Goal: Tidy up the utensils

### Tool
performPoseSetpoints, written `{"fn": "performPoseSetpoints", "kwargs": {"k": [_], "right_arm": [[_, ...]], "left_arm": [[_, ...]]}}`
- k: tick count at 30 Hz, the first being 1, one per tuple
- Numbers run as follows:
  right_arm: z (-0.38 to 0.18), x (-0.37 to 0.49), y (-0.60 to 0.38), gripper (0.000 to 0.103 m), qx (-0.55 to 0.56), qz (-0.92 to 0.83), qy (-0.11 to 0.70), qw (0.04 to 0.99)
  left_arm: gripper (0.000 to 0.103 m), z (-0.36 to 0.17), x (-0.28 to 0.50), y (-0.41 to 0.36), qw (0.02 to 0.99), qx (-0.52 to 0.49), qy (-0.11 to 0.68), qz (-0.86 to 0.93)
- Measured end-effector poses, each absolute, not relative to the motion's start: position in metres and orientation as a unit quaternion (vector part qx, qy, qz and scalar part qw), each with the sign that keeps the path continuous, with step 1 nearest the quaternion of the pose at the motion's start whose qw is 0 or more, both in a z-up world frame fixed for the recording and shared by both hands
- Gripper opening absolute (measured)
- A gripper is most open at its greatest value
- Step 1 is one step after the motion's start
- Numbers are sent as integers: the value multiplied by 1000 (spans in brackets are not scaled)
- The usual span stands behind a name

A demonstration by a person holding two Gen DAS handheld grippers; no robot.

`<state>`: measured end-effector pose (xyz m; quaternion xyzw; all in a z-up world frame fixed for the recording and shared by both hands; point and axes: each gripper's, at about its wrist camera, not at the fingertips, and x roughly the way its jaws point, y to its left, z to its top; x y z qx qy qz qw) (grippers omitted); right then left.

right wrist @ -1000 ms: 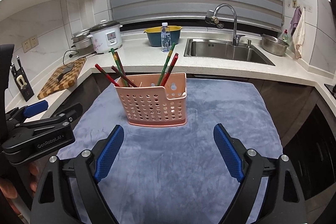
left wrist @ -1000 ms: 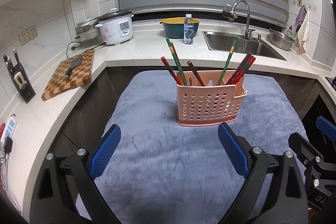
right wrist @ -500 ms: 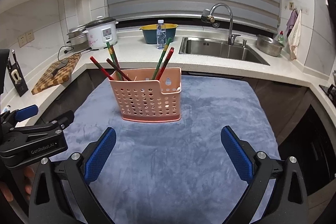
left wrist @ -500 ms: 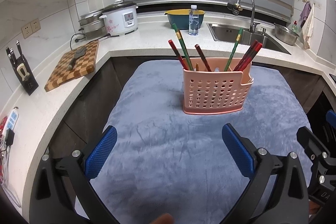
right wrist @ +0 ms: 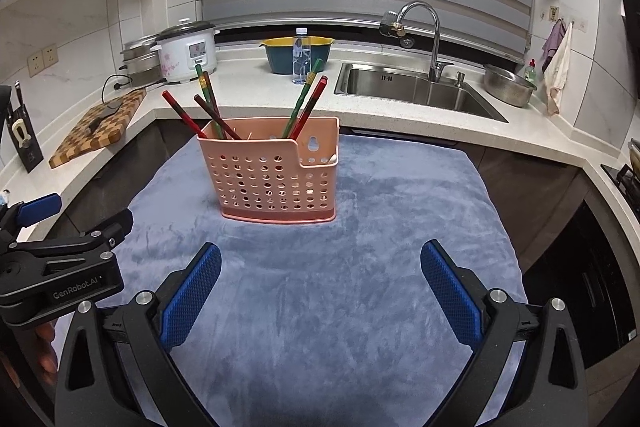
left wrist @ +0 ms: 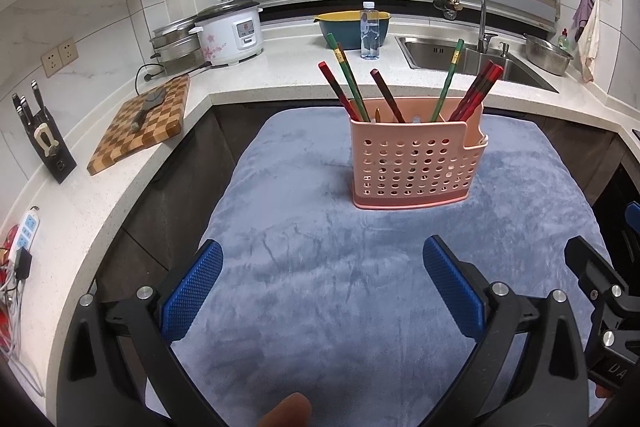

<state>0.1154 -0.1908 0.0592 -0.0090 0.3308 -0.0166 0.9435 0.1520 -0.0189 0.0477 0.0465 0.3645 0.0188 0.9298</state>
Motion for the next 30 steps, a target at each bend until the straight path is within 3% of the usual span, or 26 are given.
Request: {"fn": "performPoseSetpoints", "kwargs": {"k": [30], "right_arm": [[56, 114, -188, 96, -7, -17, 335, 942]], "left_arm": [[96, 44, 148, -16, 928, 44, 368, 28]]}}
